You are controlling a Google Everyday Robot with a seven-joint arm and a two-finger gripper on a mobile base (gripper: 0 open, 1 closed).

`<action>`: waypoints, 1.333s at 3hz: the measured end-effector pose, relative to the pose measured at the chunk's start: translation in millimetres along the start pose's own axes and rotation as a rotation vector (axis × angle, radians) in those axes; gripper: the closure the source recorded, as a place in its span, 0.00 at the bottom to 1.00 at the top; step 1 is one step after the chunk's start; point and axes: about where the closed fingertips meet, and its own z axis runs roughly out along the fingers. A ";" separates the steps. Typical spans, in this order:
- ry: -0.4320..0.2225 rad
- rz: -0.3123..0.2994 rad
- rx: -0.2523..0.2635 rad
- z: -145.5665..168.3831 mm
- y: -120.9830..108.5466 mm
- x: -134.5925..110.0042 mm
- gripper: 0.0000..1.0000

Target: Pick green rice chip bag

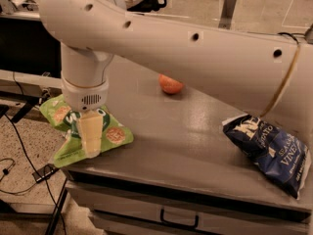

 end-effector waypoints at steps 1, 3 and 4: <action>0.046 -0.005 0.033 23.2 1.9 -6.6 0.41; 0.046 -0.005 0.033 14.4 0.8 -8.9 0.87; 0.004 0.068 0.052 -9.7 -9.4 10.0 1.00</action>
Offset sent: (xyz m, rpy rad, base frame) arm -0.0027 0.0174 -0.0385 -0.0447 -0.0729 -0.0613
